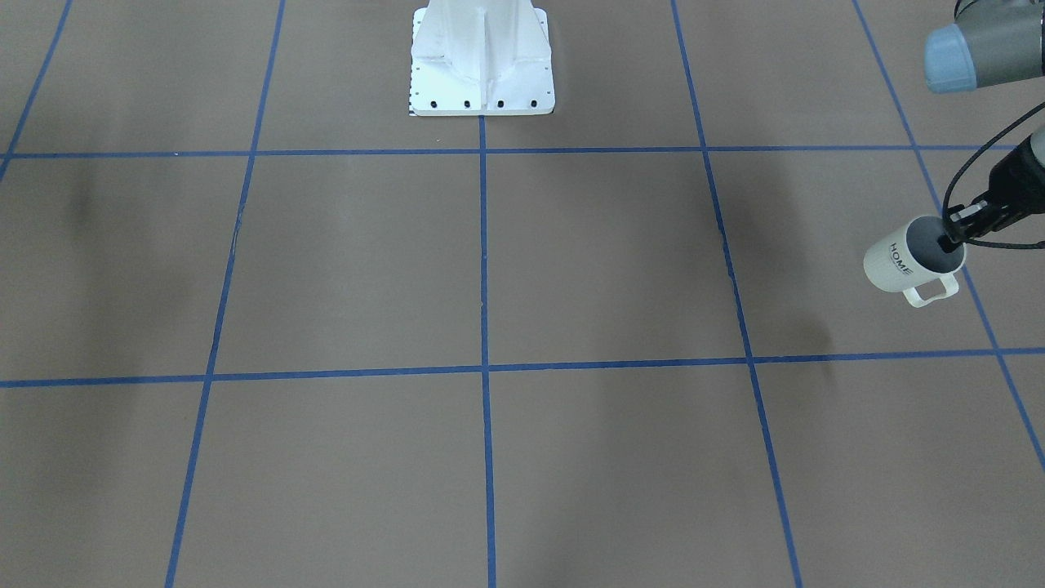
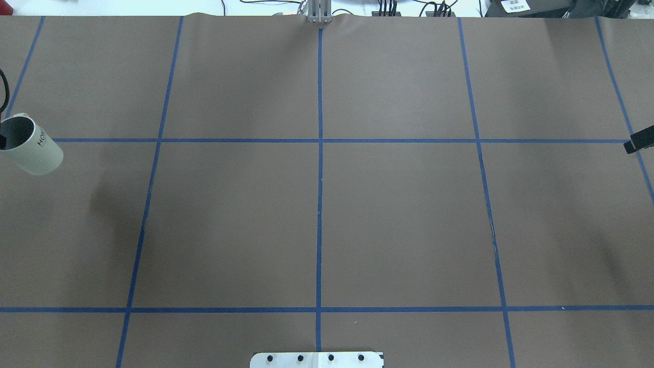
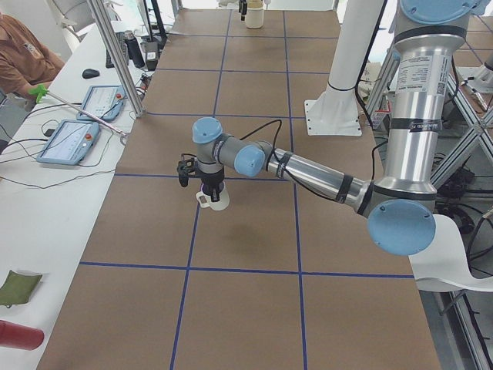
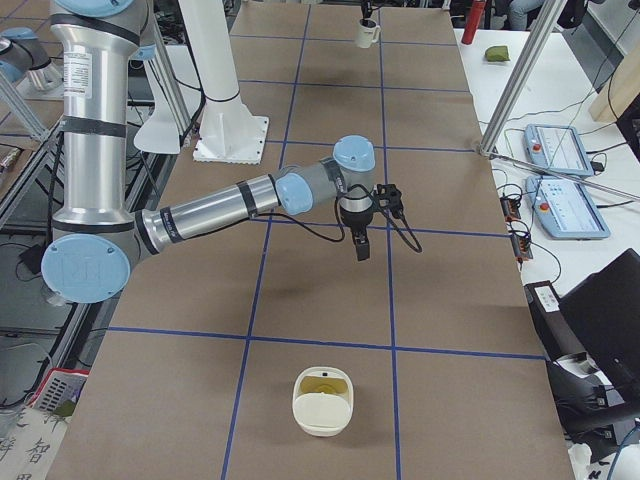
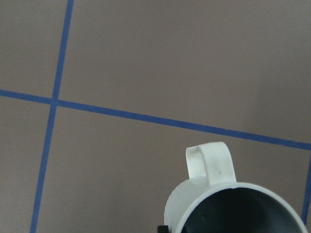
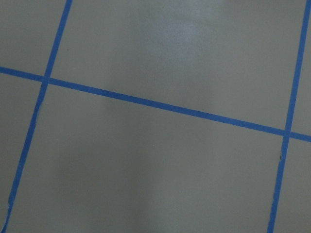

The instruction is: Left arm hands cup to right arm to dump lemon

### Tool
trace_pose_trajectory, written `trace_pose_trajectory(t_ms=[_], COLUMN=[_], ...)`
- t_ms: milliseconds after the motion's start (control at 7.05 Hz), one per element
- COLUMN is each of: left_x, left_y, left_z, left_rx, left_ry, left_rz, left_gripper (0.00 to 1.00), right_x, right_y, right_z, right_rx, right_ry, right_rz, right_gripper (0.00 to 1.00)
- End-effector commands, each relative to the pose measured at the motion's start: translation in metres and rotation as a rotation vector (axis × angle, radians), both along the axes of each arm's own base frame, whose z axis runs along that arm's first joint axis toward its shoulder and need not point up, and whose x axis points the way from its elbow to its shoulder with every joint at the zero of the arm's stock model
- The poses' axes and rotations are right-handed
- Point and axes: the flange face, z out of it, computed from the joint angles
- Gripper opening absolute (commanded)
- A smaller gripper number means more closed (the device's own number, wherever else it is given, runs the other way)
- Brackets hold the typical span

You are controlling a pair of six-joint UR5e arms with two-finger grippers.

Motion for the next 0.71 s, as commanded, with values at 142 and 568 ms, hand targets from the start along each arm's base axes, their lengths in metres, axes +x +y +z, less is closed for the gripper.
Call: trace_pose_trajectory(t_ms=[142,568], left_x=[0.042,0.056], left_y=[0.040,0.044], left_z=[0.026,0.040], left_rx=[-0.034,-0.045], left_ry=[0.010,-0.016], left_rz=[0.002,0.033], left_gripper=[0.00,0.48], right_x=[0.000,-0.002], right_y=[-0.001,-0.003], right_z=[0.020,0.021], right_rx=[-0.035,-0.038], right_ry=[0.015,0.009], right_rz=[0.002,-0.002], right_gripper=[1.00,1.00])
